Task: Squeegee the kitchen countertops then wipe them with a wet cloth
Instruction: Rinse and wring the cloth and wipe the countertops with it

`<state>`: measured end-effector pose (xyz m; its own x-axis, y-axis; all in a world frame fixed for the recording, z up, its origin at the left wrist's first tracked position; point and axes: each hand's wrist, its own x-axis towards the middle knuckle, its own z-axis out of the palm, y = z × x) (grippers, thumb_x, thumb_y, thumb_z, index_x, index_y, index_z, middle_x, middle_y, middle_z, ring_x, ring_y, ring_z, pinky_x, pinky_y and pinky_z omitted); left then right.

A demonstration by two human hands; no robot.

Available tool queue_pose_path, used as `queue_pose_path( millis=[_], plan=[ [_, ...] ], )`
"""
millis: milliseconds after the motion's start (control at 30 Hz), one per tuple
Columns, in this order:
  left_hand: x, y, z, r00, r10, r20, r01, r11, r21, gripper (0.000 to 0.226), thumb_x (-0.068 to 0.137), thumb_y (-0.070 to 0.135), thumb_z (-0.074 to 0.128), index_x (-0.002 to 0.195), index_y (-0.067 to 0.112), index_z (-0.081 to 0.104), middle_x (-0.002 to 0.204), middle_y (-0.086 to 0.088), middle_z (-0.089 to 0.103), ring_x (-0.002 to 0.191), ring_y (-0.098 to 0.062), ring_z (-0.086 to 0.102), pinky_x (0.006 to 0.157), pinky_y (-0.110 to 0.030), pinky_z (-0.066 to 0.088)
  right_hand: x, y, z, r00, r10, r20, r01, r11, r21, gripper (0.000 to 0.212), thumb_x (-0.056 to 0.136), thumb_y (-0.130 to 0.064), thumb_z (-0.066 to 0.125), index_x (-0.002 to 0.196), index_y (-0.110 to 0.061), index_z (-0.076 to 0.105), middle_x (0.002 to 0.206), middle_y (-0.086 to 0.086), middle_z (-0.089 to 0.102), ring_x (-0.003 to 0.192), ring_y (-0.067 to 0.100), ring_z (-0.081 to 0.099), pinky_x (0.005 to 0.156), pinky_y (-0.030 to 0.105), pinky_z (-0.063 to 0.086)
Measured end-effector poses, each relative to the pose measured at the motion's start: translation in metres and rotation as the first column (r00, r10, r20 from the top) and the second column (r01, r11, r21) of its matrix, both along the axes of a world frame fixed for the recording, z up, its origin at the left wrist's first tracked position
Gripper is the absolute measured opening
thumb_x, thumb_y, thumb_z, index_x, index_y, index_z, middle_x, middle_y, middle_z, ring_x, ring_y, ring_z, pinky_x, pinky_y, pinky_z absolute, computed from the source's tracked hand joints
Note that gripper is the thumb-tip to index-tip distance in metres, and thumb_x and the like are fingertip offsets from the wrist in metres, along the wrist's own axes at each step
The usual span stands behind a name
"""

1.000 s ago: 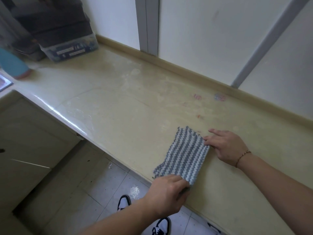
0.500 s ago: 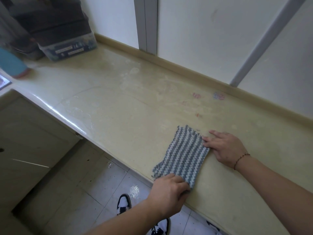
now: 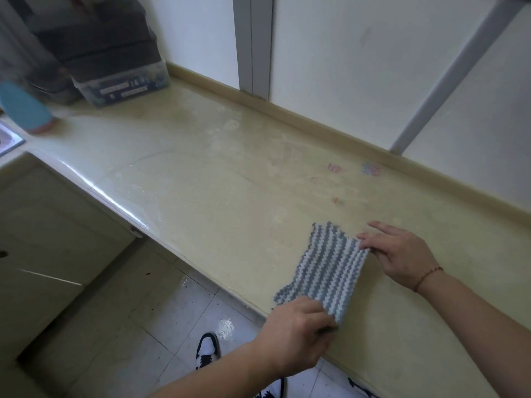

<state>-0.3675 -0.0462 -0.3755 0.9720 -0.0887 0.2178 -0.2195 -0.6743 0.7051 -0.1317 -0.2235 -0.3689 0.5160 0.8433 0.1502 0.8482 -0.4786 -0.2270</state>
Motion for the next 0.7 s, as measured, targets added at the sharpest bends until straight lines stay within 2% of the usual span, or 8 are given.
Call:
queue_pose_path(
  millis=[200,300,367,433,500,533,600,700],
  plan=[
    [0.000,-0.022,-0.017,0.996,-0.057,-0.065,0.061,0.997,0.057,0.016,0.090,0.029,0.057,0.091,0.022,0.071,0.082,0.003,0.064,0.075,-0.018,0.053,0.058,-0.030,0.048,-0.007,-0.022,-0.007,1.000,0.013,0.018,-0.011,0.995,-0.094,0.032,0.079,-0.023,0.042,0.083,-0.029,0.074,0.103,-0.011,0.074,0.109,0.023,0.067,0.078,0.037,0.060],
    [0.001,-0.022,-0.023,0.991,-0.020,-0.130,0.024,0.999,0.030,0.019,0.088,0.028,0.056,0.093,0.021,0.073,0.086,0.003,0.067,0.081,-0.018,0.054,0.066,-0.028,0.049,-0.006,-0.022,-0.010,1.000,0.007,0.017,-0.005,0.993,-0.121,0.022,0.074,-0.012,0.059,0.082,-0.027,0.074,0.102,-0.008,0.074,0.108,0.025,0.067,0.072,0.040,0.060],
    [0.002,-0.020,-0.020,0.978,0.010,-0.207,-0.016,1.000,-0.024,0.022,0.088,0.029,0.054,0.097,0.020,0.073,0.092,0.002,0.069,0.088,-0.017,0.056,0.076,-0.028,0.049,-0.005,-0.020,-0.012,1.000,0.014,0.009,-0.013,0.990,-0.138,0.029,0.065,-0.003,0.073,0.082,-0.027,0.073,0.101,-0.006,0.075,0.108,0.027,0.067,0.070,0.041,0.060],
    [0.005,-0.016,-0.011,0.961,0.047,-0.274,-0.078,0.992,-0.103,0.019,0.087,0.028,0.056,0.095,0.020,0.072,0.093,0.004,0.068,0.090,-0.012,0.056,0.081,-0.026,0.047,-0.005,-0.021,-0.011,1.000,0.005,-0.012,-0.006,0.990,-0.143,0.030,0.065,-0.003,0.073,0.082,-0.028,0.072,0.103,-0.006,0.075,0.112,0.028,0.065,0.075,0.044,0.060],
    [0.007,-0.007,0.001,0.927,0.098,-0.363,-0.201,0.945,-0.258,0.013,0.087,0.028,0.059,0.090,0.022,0.070,0.091,0.005,0.067,0.084,-0.008,0.057,0.079,-0.025,0.047,-0.005,-0.020,-0.005,0.994,-0.066,-0.087,0.058,0.994,-0.087,0.027,0.071,-0.005,0.068,0.080,-0.031,0.070,0.111,-0.005,0.072,0.120,0.027,0.059,0.091,0.045,0.054],
    [0.008,0.000,0.007,0.900,0.102,-0.423,-0.278,0.883,-0.378,0.010,0.088,0.028,0.059,0.088,0.024,0.069,0.092,0.004,0.067,0.082,-0.009,0.058,0.077,-0.027,0.048,-0.004,-0.017,-0.001,0.979,-0.111,-0.173,0.107,0.994,-0.034,0.029,0.073,-0.004,0.069,0.077,-0.032,0.068,0.115,-0.005,0.070,0.123,0.025,0.055,0.100,0.043,0.047],
    [0.010,0.017,0.017,0.856,0.047,-0.515,-0.409,0.672,-0.618,0.011,0.093,0.024,0.055,0.086,0.024,0.063,0.098,-0.001,0.068,0.078,-0.012,0.059,0.070,-0.030,0.050,-0.003,-0.004,0.010,0.912,-0.167,-0.375,0.203,0.977,0.059,0.030,0.077,-0.005,0.071,0.072,-0.033,0.066,0.117,-0.007,0.066,0.124,0.016,0.049,0.107,0.036,0.035],
    [0.017,0.042,0.016,0.792,-0.015,-0.610,-0.580,0.291,-0.760,0.021,0.101,0.022,0.041,0.083,0.019,0.052,0.091,-0.006,0.063,0.082,-0.020,0.059,0.066,-0.030,0.048,-0.001,0.028,0.024,0.707,-0.168,-0.687,0.325,0.940,0.104,0.019,0.084,0.001,0.068,0.077,-0.016,0.072,0.103,0.000,0.072,0.111,0.008,0.055,0.098,0.025,0.039]
  ],
)
